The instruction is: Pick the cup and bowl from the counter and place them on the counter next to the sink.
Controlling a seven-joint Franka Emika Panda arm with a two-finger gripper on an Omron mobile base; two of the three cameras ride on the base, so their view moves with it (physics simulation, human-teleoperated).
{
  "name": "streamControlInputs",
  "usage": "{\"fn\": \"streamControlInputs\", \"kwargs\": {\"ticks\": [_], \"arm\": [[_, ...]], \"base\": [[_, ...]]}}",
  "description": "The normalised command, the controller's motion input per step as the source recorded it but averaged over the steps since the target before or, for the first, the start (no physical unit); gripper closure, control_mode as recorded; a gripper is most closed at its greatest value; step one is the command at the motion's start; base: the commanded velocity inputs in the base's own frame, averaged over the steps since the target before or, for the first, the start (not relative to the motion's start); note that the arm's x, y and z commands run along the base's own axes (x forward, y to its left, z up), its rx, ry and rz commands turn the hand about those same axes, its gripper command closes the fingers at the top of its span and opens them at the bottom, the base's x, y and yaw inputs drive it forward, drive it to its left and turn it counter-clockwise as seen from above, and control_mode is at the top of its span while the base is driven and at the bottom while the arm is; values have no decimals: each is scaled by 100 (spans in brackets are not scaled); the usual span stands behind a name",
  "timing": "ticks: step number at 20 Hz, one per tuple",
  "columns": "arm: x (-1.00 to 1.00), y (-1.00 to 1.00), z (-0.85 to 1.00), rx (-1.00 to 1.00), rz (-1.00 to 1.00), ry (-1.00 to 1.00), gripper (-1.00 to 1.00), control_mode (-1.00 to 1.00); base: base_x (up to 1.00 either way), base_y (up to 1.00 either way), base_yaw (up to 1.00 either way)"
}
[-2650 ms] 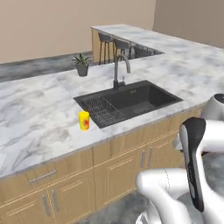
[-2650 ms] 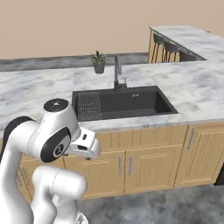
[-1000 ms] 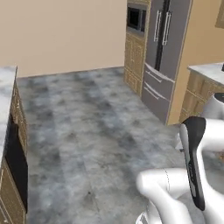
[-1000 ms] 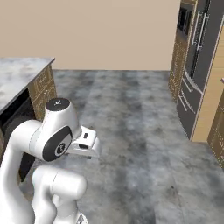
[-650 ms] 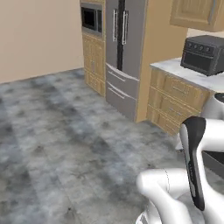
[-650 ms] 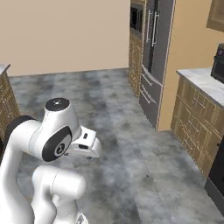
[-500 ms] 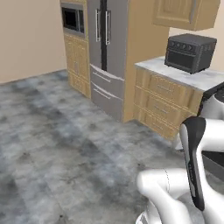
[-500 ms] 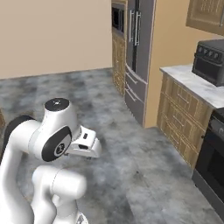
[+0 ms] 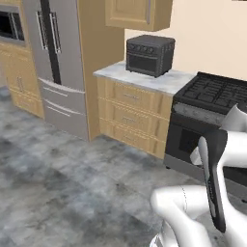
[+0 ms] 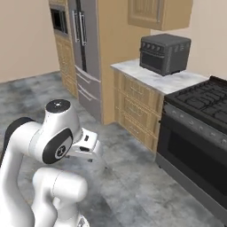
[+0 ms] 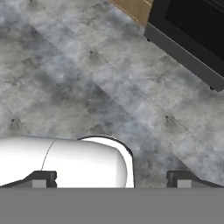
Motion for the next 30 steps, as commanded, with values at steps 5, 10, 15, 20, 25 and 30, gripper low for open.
{"fn": "streamControlInputs", "kwargs": {"ticks": [5,10,15,20,25,30], "arm": [[0,0,0,0,0,0,-100,100],[0,0,0,0,0,0,-100,100],[0,0,0,0,0,0,-100,100],[0,0,0,0,0,0,-100,100],[0,0,0,0,0,0,-100,100],[0,0,0,0,0,0,-100,100]], "base": [[10,0,-48],[12,-4,-46],[11,-31,-26],[59,-37,-7],[100,-39,4],[73,-83,1]]}}
